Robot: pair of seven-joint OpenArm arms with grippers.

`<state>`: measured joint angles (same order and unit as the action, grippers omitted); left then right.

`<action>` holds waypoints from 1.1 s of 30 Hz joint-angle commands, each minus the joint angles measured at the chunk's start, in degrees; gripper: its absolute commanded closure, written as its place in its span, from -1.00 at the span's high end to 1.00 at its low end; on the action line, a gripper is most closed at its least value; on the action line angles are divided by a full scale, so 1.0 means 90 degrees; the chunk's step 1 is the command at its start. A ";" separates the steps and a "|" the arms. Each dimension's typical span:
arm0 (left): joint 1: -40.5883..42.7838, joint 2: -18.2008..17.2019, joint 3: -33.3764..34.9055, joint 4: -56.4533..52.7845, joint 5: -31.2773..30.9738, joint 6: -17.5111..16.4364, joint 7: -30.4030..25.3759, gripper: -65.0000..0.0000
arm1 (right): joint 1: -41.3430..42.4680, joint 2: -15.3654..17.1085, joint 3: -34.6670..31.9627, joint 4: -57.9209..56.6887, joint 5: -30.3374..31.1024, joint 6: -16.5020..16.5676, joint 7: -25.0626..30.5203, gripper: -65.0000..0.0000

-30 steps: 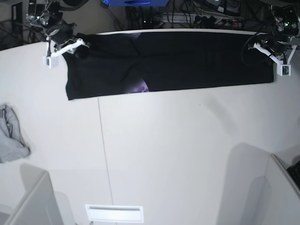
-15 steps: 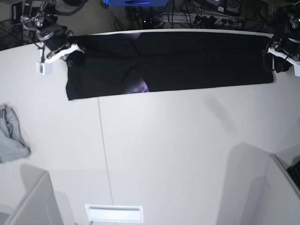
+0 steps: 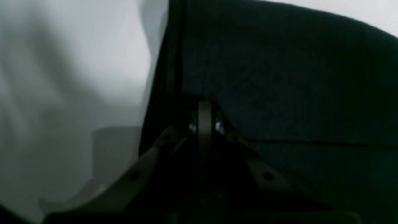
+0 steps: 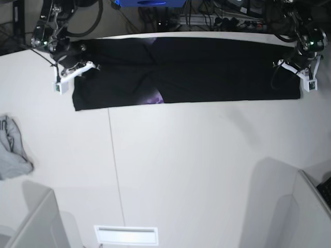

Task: Fold the T-shirt properly
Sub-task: 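Grasp the folded strip ends and slide it away from the robot base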

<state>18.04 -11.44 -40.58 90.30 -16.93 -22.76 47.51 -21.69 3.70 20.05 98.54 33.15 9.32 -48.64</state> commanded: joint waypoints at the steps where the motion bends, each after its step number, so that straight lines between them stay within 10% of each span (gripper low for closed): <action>1: -0.0105 -0.0042 0.0001 -0.0075 0.0137 -0.0015 0.0040 -1.00 | 0.0139 0.0013 0.0023 -0.0141 -0.0220 -0.0035 -0.0012 -1.00; 20: -0.1238 -0.0072 0.0020 0.0540 0.0538 -0.0054 0.0099 -1.00 | 0.0823 -0.0143 -0.0045 0.0416 -0.0337 -0.0005 0.0233 -1.00; 29: -0.0212 -0.0453 -0.1269 0.1195 -0.2764 -0.0054 0.1173 -1.00 | 0.0559 -0.0172 -0.0055 0.0934 -0.0337 -0.0005 0.0233 -1.00; 33: 0.0100 -0.0609 -0.1552 0.1195 -0.2959 -0.0054 0.1173 -0.90 | 0.0481 -0.0172 -0.0055 0.0934 -0.0337 0.0005 0.0233 -1.00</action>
<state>19.25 -15.49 -54.22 100.12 -42.35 -22.79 59.44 -17.67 1.78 19.38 105.75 29.54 9.04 -47.64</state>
